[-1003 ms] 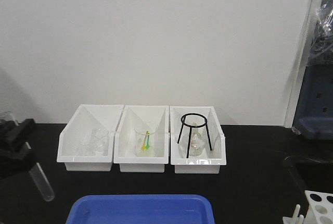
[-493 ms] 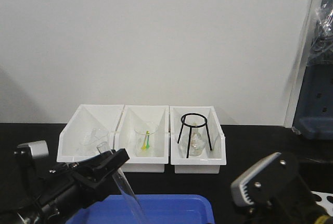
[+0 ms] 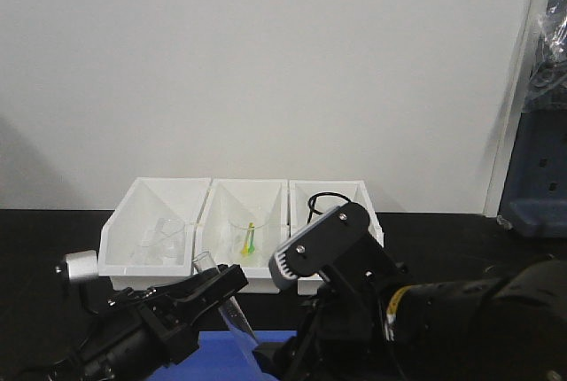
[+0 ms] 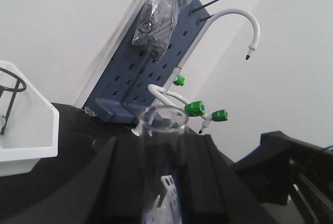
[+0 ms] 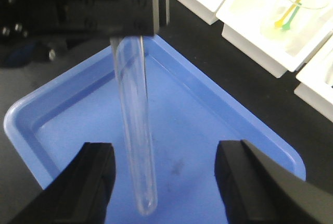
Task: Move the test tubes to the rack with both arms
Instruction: 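Bring the tube toward the right gripper and close the right gripper on it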
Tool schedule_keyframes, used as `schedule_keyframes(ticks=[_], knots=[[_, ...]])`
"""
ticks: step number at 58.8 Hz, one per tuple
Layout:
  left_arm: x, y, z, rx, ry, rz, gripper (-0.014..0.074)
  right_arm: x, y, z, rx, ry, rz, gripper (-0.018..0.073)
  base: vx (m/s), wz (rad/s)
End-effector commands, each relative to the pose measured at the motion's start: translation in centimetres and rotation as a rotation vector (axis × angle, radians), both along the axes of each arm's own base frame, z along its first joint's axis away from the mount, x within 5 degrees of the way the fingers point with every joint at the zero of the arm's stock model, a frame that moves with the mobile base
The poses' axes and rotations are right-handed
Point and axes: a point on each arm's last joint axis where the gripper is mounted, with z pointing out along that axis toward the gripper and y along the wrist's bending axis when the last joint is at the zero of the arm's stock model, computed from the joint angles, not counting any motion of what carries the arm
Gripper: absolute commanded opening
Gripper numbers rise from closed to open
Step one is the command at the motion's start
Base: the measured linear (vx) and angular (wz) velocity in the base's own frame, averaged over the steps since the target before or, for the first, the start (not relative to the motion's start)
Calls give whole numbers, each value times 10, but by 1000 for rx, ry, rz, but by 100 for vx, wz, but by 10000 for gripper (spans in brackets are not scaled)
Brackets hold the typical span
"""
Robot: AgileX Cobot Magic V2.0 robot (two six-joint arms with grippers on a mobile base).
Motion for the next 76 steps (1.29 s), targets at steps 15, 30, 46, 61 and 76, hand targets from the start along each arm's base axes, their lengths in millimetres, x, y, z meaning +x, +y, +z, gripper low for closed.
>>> schedule_keyframes(ticks=[15,30,46,61,76], knots=[[-2,0,24,-94,-89,-18,-4,21,22,32,76,-52,29,466,0,0],[-4,-1,23,-83,-98,-37,-4,32,31,16,41,-46,42,466,0,0],[-7,-4,22,-55,-107,-73,-4,40,37,10,45,-59,39,433,0,0],[-7,-4,22,-56,-107,-74,-4,40,37,10,58,-50,31,305,0,0],[-7,-4,22,-56,-107,-74,20,38,39,11,114,-9,24,126,0,0]])
